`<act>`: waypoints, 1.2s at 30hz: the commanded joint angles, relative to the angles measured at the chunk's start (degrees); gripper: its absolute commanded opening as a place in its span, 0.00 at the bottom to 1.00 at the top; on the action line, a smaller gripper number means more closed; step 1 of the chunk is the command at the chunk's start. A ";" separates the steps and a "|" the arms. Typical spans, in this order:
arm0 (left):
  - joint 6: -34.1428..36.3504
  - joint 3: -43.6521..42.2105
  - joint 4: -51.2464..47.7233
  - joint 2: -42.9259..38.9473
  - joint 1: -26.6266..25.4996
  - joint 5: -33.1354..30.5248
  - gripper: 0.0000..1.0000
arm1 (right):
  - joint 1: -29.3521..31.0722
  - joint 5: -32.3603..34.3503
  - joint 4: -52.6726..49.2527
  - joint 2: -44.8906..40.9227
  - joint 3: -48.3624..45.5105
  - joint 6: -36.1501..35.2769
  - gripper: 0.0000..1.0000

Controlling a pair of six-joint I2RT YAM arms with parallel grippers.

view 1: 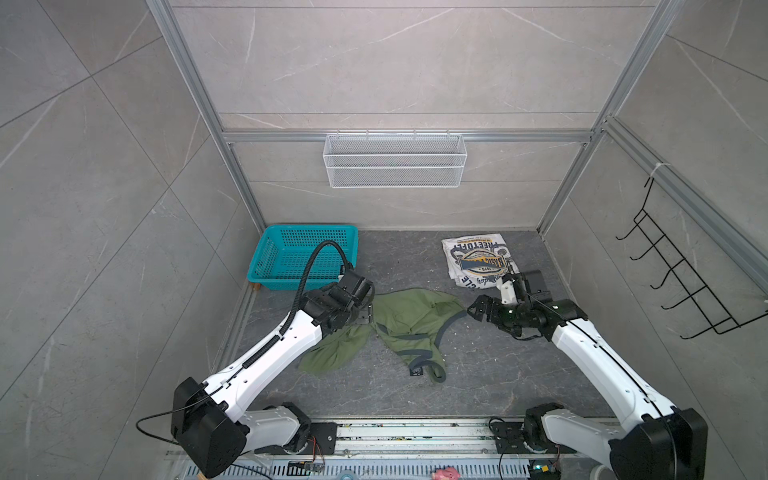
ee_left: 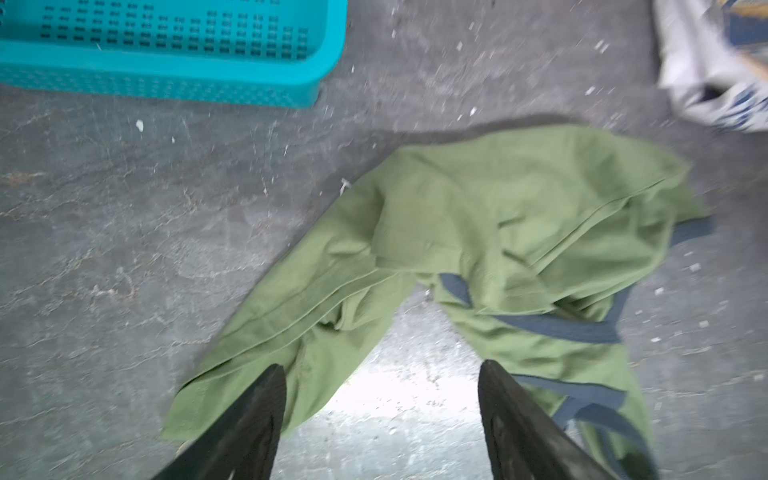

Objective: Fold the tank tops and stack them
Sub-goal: 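Lift the green tank top from the basket with the left gripper, then grasp the green tank top's edges with both grippers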

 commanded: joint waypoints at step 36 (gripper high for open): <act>-3.58 16.39 1.50 40.02 -13.16 -3.92 0.08 | 5.33 3.72 13.96 15.85 -5.14 6.59 0.91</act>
